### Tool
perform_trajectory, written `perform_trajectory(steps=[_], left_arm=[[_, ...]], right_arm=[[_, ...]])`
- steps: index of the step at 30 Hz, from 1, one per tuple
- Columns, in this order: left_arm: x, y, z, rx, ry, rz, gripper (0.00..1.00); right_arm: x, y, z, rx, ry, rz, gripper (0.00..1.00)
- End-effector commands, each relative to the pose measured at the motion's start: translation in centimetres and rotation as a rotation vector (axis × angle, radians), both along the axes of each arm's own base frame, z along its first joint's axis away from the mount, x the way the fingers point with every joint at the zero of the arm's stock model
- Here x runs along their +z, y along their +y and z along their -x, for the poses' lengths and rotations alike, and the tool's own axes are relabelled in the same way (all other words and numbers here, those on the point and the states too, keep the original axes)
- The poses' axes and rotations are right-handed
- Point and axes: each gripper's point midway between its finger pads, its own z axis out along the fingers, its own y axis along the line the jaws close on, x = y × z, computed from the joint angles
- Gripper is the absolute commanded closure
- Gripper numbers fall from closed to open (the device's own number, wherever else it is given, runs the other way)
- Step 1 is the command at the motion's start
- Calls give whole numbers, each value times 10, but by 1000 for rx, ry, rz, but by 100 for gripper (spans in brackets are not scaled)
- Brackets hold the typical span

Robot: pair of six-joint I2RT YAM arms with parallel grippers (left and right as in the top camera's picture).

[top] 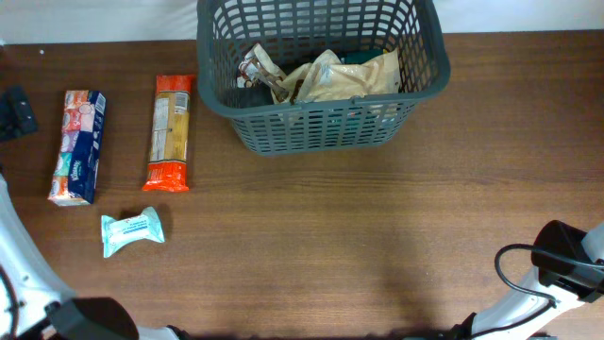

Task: Pack container
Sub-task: 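Move the left gripper up to the blue-and-white tissue box, then grasp the tissue box with the left gripper and lift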

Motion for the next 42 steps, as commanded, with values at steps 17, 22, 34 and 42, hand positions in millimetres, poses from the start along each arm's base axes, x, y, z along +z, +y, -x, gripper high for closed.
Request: perform_trajectory(steps=[17,22,34,42], left_arm=[[-102,6,-55,-53,258,113,1],[-129,7,-61,-66,299,146,1],[-184,0,-70,-146,383,219,1],[-222,-12,-66,-218,463,284,1]], right_arm=[[2,-1,3,-15,-10,1,1],[2,-1,3,-15,-9,1,1],[2,-1,3,-15,-9,1,1],[2,-1,3,-15,-10,1,1]])
